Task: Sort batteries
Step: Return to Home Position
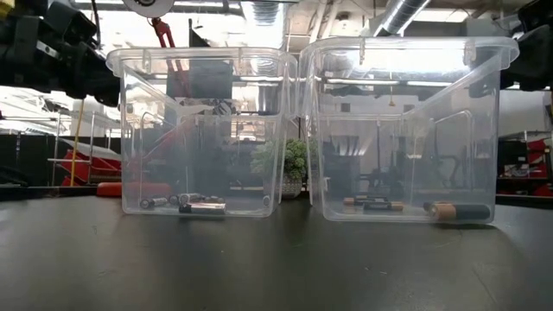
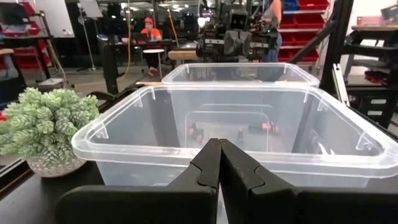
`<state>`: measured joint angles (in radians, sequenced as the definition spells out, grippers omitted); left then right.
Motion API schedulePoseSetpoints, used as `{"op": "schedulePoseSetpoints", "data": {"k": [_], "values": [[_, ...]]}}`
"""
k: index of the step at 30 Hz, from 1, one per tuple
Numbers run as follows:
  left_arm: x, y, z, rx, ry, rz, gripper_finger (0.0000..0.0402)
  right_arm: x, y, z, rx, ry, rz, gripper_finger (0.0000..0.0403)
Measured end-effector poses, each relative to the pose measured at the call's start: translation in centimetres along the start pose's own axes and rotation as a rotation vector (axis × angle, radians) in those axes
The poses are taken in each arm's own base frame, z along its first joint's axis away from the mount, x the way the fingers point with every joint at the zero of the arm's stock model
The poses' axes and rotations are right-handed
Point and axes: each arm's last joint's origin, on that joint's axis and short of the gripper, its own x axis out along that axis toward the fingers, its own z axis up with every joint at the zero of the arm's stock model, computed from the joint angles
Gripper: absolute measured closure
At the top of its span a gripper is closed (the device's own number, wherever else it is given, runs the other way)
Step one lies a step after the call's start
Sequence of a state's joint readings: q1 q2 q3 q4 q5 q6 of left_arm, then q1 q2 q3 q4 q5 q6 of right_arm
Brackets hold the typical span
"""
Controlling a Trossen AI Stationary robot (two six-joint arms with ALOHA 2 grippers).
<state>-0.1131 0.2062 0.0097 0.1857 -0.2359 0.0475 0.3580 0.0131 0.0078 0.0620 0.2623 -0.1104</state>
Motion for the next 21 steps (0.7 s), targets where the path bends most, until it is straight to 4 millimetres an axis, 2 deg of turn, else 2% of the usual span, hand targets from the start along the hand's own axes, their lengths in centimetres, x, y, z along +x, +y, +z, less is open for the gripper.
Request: {"op": "schedulePoseSetpoints", "data": {"k": [6,11,21], "values": [[0.0,0.1,-0.1,0.001,0.011,0.024,0.0401,0.0,0.0,0.0,0.012,0.002,-0.001,0.0385],[-0.1,0.1,-1.2,-0.002,0.119,0.048,0.0401,0.0,0.0,0.0,0.08,0.003,-0.001,0.0369],[0.0,0.1,-1.3,-0.038,0.122,0.046,0.0401,0.0,0.0,-0.1,0.144,0.004,-0.001,0.0365]]}}
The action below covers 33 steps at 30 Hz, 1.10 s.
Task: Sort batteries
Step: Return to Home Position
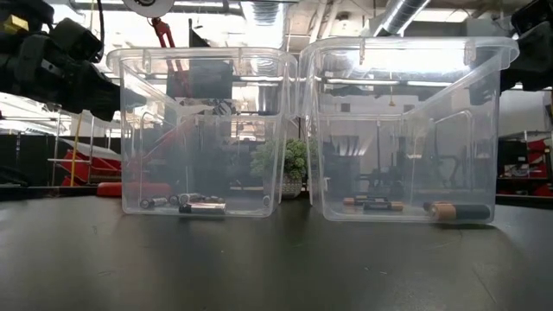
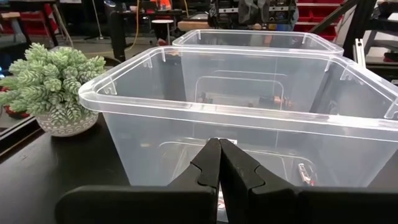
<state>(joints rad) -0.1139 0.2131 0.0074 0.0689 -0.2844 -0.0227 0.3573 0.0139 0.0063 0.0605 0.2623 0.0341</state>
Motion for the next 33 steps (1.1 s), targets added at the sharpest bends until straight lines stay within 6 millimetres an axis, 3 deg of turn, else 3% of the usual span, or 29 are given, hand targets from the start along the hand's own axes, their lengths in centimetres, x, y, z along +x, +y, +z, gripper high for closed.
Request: {"op": "schedulePoseSetpoints", "data": {"k": [33], "values": [[0.0,0.0,-0.01,0.019,0.001,-0.002,0.0401,0.01,0.0,-0.06,0.001,0.003,0.0,0.0365]]}}
